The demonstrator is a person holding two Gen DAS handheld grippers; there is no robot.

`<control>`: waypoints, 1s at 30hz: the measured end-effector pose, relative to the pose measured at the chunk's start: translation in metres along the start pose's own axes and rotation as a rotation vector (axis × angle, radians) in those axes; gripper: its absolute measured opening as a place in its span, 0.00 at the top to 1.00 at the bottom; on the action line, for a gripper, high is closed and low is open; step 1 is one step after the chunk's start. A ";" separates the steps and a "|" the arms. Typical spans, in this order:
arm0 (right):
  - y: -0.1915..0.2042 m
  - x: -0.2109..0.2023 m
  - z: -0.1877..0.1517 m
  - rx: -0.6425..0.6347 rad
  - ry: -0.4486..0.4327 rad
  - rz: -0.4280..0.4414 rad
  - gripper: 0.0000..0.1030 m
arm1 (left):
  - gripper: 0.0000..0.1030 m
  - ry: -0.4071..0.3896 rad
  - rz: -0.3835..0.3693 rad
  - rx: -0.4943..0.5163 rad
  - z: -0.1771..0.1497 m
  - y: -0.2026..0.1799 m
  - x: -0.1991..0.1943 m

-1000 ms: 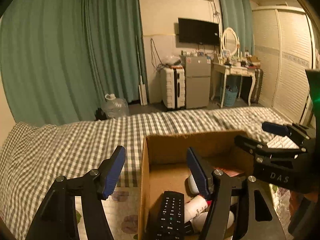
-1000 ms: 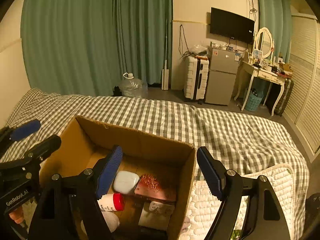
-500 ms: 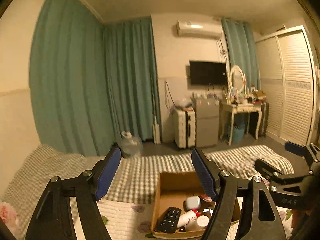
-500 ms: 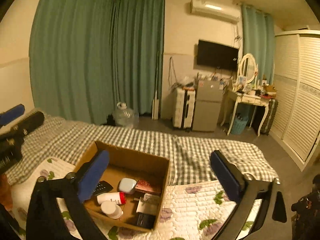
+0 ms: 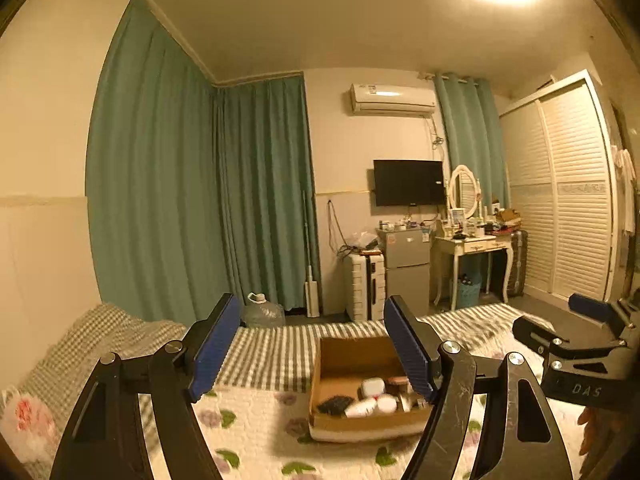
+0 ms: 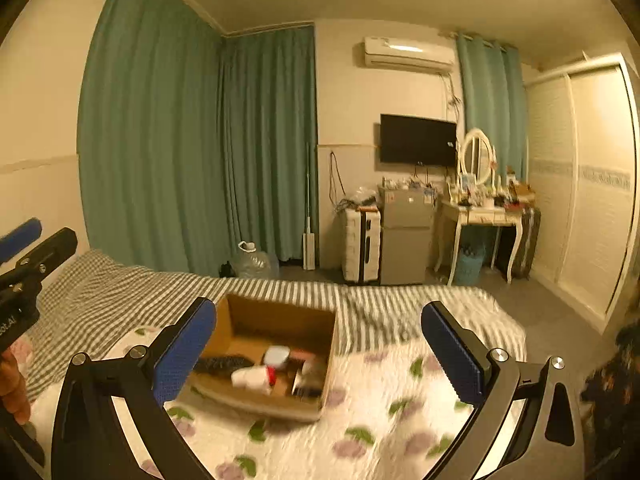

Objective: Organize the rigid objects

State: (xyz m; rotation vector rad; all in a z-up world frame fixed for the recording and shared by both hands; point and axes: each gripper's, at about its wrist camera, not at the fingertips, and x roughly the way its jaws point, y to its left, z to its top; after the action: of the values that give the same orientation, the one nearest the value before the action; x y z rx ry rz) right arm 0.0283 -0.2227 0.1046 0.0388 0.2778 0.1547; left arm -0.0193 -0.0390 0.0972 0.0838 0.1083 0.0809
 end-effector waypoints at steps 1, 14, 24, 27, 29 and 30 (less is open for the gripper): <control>0.000 -0.005 -0.011 0.014 -0.005 0.006 0.00 | 0.25 0.004 0.009 0.007 -0.010 -0.001 -0.001; -0.001 0.021 -0.080 0.030 0.006 -0.056 0.00 | 0.25 0.133 0.011 -0.017 -0.076 0.003 0.015; 0.002 0.026 -0.088 0.006 0.030 -0.050 0.00 | 0.25 0.163 0.012 -0.015 -0.078 0.000 0.020; 0.005 0.026 -0.089 -0.003 0.030 -0.051 0.00 | 0.25 0.169 0.005 -0.014 -0.079 0.000 0.020; 0.006 0.027 -0.089 -0.006 0.033 -0.048 0.00 | 0.25 0.170 0.005 -0.011 -0.079 -0.001 0.020; 0.006 0.027 -0.090 -0.006 0.034 -0.047 0.00 | 0.25 0.172 0.005 -0.008 -0.079 0.000 0.020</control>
State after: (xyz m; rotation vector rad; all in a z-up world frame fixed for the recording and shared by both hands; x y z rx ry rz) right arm 0.0285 -0.2108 0.0115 0.0234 0.3119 0.1091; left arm -0.0081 -0.0315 0.0168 0.0688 0.2795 0.0931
